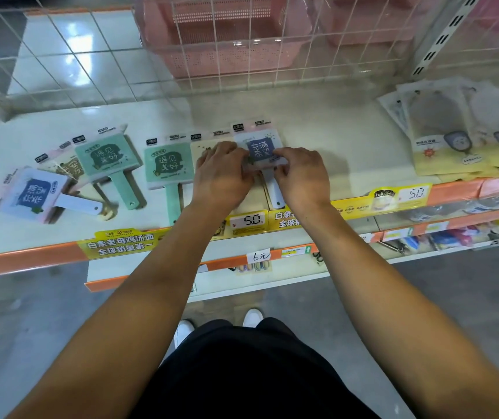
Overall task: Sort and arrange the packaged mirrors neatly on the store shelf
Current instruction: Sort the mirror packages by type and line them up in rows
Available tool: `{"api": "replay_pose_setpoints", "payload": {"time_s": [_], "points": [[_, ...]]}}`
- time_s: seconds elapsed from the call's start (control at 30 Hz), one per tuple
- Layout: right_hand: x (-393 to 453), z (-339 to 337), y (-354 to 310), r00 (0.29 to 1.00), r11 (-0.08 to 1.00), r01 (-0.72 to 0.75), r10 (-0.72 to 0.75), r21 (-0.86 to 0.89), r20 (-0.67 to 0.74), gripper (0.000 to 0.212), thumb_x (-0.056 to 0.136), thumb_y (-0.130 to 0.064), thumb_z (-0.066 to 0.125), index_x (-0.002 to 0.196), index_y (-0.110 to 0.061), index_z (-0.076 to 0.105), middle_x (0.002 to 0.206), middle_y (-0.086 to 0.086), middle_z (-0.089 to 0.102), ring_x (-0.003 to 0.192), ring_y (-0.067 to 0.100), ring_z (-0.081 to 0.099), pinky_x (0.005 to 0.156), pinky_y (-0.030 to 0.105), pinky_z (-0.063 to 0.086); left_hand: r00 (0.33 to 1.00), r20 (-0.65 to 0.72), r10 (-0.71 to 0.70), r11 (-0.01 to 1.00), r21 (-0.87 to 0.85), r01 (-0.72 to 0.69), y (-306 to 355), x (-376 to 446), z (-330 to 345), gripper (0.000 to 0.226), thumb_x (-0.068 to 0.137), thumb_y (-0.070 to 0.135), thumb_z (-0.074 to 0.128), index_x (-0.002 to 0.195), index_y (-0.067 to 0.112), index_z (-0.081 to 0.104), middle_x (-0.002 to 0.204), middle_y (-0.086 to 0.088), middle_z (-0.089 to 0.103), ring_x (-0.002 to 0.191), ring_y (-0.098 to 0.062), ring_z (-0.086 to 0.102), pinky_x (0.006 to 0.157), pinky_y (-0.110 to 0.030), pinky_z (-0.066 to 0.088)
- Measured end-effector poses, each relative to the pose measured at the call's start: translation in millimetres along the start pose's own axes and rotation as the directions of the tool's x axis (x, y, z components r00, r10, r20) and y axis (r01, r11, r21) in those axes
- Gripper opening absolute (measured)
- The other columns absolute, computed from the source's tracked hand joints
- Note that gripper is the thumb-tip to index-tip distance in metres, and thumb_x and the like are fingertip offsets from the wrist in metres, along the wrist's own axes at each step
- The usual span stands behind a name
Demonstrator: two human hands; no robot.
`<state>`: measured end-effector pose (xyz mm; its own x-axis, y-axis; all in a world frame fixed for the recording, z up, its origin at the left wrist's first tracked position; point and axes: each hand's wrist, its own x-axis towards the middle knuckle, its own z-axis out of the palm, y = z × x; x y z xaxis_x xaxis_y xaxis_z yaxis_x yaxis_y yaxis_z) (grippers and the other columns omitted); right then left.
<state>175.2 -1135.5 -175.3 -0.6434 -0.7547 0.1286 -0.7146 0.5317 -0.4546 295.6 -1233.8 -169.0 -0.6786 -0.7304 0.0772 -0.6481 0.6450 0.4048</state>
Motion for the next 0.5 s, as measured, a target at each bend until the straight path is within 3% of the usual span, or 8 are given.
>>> {"api": "replay_pose_setpoints", "payload": {"time_s": [0.17,0.3,0.4,0.5], "points": [[1,-3,0,1.0,1.0,0.003,-0.003,-0.001,0.03,0.037,0.092,-0.019,0.055,0.128,-0.023,0.061,0.117,0.009,0.064,0.11,0.031,0.052,0.089,0.038,0.043,1.0,0.017,0.003,1.0,-0.018,-0.003,2,0,-6,0.044,0.083,0.027,0.056,0.127,0.021,0.058,0.136,-0.001,0.05,0.126,-0.022,0.046,0.105,-0.037,0.031],[3,-11,-10,1.0,0.999,-0.02,0.02,-0.028,-0.008,0.045,0.087,-0.015,0.057,0.131,-0.027,0.057,0.129,0.004,0.056,0.116,0.03,0.047,0.091,0.037,0.042,1.0,0.028,-0.014,0.998,-0.061,0.015,0,-6,-14,0.058,0.08,0.024,0.059,0.136,0.024,0.047,0.14,-0.001,0.046,0.129,-0.023,0.044,0.106,-0.039,0.031],[4,-10,-28,0.998,0.999,0.021,-0.019,0.033,-0.064,0.045,0.084,-0.016,0.057,0.129,-0.023,0.059,0.132,0.004,0.054,0.119,0.031,0.046,0.094,0.041,0.043,0.998,-0.055,-0.024,0.998,-0.055,0.021,-11,-11,-20,0.053,0.081,0.024,0.059,0.133,0.021,0.049,0.136,-0.003,0.049,0.124,-0.026,0.049,0.102,-0.041,0.034],[7,-1,-52,0.997,0.994,0.068,-0.065,0.082,-0.034,0.044,0.083,-0.019,0.059,0.127,-0.021,0.059,0.131,0.005,0.054,0.119,0.032,0.048,0.096,0.04,0.043,0.993,-0.101,-0.055,0.998,-0.032,0.052,-31,-16,-32,0.052,0.079,0.025,0.061,0.13,0.019,0.051,0.136,-0.003,0.05,0.123,-0.027,0.05,0.099,-0.041,0.039]]}}
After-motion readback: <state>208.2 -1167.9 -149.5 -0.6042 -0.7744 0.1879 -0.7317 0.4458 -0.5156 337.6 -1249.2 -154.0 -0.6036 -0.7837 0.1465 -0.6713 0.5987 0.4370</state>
